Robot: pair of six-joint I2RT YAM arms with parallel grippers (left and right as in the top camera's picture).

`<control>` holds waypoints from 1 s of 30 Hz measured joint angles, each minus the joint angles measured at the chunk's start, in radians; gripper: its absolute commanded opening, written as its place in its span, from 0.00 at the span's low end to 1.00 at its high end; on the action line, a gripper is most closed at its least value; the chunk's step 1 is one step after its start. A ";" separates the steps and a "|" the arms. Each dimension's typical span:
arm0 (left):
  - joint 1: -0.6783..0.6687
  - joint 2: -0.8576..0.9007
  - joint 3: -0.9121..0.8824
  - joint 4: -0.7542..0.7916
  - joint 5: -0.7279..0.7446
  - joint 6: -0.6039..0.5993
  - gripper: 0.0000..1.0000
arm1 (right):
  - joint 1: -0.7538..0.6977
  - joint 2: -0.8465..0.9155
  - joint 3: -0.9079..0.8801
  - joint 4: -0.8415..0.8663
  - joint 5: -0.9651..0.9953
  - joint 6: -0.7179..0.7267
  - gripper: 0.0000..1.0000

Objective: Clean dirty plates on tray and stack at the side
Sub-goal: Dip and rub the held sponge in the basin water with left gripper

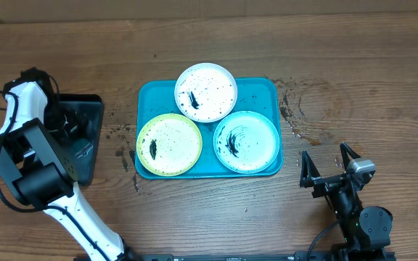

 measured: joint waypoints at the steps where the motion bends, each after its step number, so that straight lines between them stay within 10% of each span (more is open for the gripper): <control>1: 0.000 0.001 0.000 -0.011 0.003 0.002 0.75 | 0.000 0.000 0.000 0.000 0.000 0.001 1.00; 9: 0.000 0.006 -0.007 -0.029 0.007 0.001 0.04 | 0.000 0.000 0.000 0.000 0.000 0.001 1.00; 13: 0.000 0.008 -0.008 -0.018 0.007 0.001 0.06 | 0.000 0.000 0.000 0.000 0.000 0.000 1.00; 18: 0.000 0.008 -0.009 0.009 0.005 0.002 1.00 | 0.000 0.000 0.000 0.000 0.000 0.001 1.00; 24: 0.000 0.000 -0.005 -0.020 0.037 0.000 0.97 | 0.000 0.000 0.000 -0.001 0.000 0.000 1.00; 30: 0.000 0.007 -0.009 -0.110 0.116 0.002 0.67 | 0.000 0.000 0.000 0.000 0.000 0.000 1.00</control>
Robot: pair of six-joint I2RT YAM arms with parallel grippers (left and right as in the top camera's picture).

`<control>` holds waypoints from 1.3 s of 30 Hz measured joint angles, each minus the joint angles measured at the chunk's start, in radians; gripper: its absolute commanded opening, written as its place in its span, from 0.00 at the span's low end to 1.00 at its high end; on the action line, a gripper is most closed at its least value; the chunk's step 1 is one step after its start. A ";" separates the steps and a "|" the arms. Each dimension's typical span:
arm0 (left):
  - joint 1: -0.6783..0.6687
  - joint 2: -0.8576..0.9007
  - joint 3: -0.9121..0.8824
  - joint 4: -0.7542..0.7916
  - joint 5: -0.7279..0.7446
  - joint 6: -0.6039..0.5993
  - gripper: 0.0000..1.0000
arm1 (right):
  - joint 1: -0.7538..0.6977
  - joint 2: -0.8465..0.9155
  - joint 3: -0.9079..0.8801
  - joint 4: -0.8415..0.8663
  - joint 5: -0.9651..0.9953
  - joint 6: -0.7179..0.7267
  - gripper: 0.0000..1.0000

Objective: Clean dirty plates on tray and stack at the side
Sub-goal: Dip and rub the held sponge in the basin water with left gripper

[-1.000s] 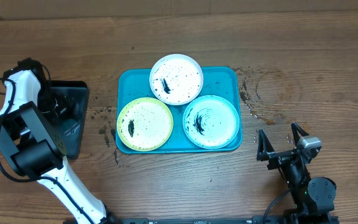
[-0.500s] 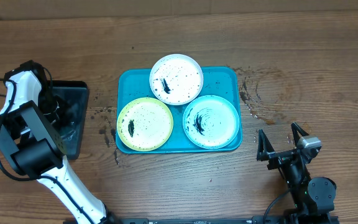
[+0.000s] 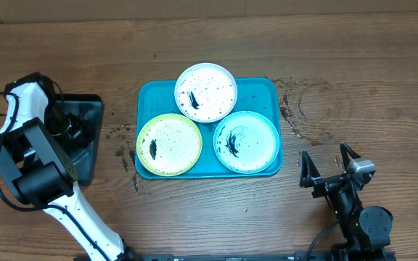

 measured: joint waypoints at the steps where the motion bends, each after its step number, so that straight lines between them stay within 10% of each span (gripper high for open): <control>1: 0.000 0.002 -0.001 -0.012 0.006 0.001 0.64 | 0.000 0.000 0.000 0.000 0.000 0.000 1.00; 10: 0.000 0.010 -0.005 -0.019 0.032 -0.006 0.13 | 0.000 0.000 0.000 0.000 0.000 0.000 1.00; 15: 0.000 0.010 -0.005 0.023 0.033 -0.002 0.04 | 0.000 0.000 0.000 0.000 0.000 0.000 1.00; 18: 0.000 0.010 -0.005 0.060 0.035 -0.005 0.89 | 0.000 0.000 0.000 0.000 0.000 0.000 1.00; 19: 0.000 0.009 -0.005 0.075 0.032 -0.002 1.00 | 0.000 0.000 0.000 0.001 0.000 0.000 1.00; 31: 0.000 -0.002 -0.002 0.212 0.038 -0.002 1.00 | 0.000 0.000 0.000 0.000 0.000 0.000 1.00; 37: -0.002 -0.002 -0.002 0.259 0.023 -0.003 0.06 | 0.000 0.000 0.000 0.000 0.000 0.000 1.00; 39: -0.006 -0.002 -0.002 0.264 0.009 -0.002 0.04 | 0.000 0.000 0.000 0.000 0.000 0.000 1.00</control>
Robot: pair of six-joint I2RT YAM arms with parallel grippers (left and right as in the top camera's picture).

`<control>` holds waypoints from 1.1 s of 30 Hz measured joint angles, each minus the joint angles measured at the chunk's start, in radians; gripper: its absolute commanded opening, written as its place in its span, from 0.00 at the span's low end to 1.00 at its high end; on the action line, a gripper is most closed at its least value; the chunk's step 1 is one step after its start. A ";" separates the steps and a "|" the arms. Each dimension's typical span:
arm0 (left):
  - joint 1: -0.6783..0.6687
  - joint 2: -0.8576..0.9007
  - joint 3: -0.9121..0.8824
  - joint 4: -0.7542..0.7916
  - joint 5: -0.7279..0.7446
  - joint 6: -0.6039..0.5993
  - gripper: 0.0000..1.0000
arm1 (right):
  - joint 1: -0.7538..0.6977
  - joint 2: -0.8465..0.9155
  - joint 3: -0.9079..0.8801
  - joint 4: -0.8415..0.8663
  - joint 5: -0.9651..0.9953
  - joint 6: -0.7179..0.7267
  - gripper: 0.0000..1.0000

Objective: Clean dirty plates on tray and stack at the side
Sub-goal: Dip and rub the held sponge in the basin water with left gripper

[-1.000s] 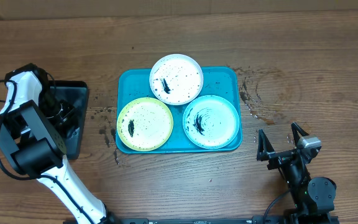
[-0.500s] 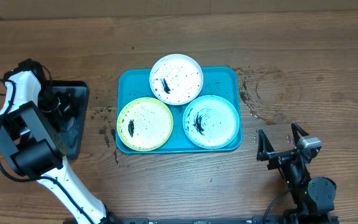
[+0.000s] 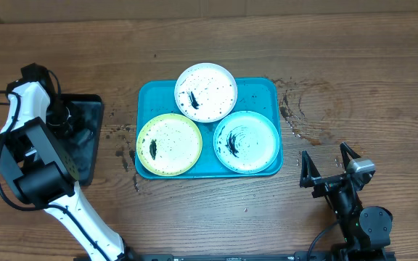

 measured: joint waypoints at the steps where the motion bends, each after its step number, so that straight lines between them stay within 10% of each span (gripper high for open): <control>1: -0.002 0.000 0.000 0.001 -0.005 0.001 0.04 | 0.000 0.000 0.000 0.000 0.000 0.000 1.00; 3: -0.004 0.000 0.000 0.001 -0.020 0.000 0.35 | 0.000 0.000 0.000 0.000 0.000 0.000 1.00; 5: -0.005 0.000 0.000 0.001 -0.035 0.000 1.00 | 0.000 0.000 0.000 0.000 0.000 0.000 1.00; 13: 0.005 -0.004 0.001 0.040 -0.058 0.000 1.00 | 0.000 0.000 0.000 0.000 0.000 0.000 1.00; 18: 0.004 -0.004 0.001 0.070 -0.061 0.000 0.92 | 0.000 0.000 0.000 0.000 0.000 0.000 1.00; 28: 0.002 -0.002 0.000 0.102 -0.086 0.002 0.07 | 0.000 0.000 0.000 0.000 0.000 0.000 1.00; 33: 0.002 -0.002 0.000 0.101 -0.088 0.000 0.04 | 0.000 0.000 0.000 -0.001 0.000 0.000 1.00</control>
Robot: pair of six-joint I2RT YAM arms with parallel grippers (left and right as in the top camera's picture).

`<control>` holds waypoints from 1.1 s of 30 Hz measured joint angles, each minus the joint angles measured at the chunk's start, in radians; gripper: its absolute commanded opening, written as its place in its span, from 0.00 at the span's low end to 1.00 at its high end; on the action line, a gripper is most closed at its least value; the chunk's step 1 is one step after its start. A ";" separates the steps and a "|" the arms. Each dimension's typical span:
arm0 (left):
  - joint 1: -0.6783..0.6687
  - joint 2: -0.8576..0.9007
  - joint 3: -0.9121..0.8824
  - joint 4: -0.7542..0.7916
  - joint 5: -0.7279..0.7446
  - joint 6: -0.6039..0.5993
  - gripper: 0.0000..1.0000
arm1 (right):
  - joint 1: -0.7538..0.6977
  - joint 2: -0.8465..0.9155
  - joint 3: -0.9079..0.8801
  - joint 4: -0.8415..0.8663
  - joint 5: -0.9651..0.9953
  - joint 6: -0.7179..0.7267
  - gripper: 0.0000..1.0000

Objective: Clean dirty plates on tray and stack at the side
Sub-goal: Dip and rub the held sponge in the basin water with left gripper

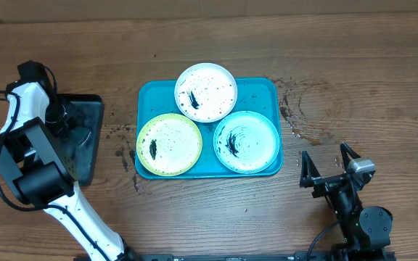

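Note:
Three dirty plates lie on the blue tray (267, 90): a white plate (206, 92) at the back, a green-rimmed plate (169, 145) at the front left and a pale teal plate (247, 141) at the front right. Each carries black smears and specks. My left gripper (65, 123) reaches down into a black bin (85, 156) left of the tray, and its fingers are too dark against the bin to read. A greyish thing (83, 138) shows in the bin beside it. My right gripper (326, 165) rests open near the front right, apart from the tray.
Dark crumbs and stains (296, 116) are scattered on the wooden table (194, 217) right of the tray, and more specks (122, 145) lie between bin and tray. A black cable runs off the left edge.
My left arm has shifted slightly over the black bin, and the greyish thing in it looks a little different. The plates, the tray and the right arm are where they were.
At every earlier moment my left gripper was down in the black bin, its wrist shifting a little from one moment to another. It is still there now. The three dirty plates stayed on the tray and my right gripper stayed open at the front right.

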 measured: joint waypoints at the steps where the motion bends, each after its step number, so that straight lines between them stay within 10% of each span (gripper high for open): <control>1: 0.000 0.000 0.000 -0.003 0.000 0.000 0.11 | 0.000 0.000 0.000 0.001 0.000 0.000 1.00; 2: 0.000 0.000 0.000 -0.007 0.000 0.000 0.33 | 0.000 0.000 0.000 0.000 0.000 0.000 1.00; 3: 0.000 0.000 0.000 -0.014 -0.002 -0.002 0.93 | 0.000 0.000 0.000 0.000 0.000 0.000 1.00; 11: 0.001 -0.002 0.008 -0.150 0.025 -0.004 1.00 | 0.000 0.000 0.000 0.000 0.000 0.000 1.00; 20: 0.000 0.005 0.003 -0.274 0.180 0.002 0.59 | 0.000 0.000 0.000 0.000 0.000 0.000 1.00; 28: 0.000 0.009 0.001 -0.259 0.215 0.001 0.04 | 0.000 0.000 0.000 0.000 0.000 0.000 1.00; 33: 0.000 0.009 0.001 -0.230 0.220 0.000 0.06 | 0.000 0.000 0.000 0.000 0.000 0.000 1.00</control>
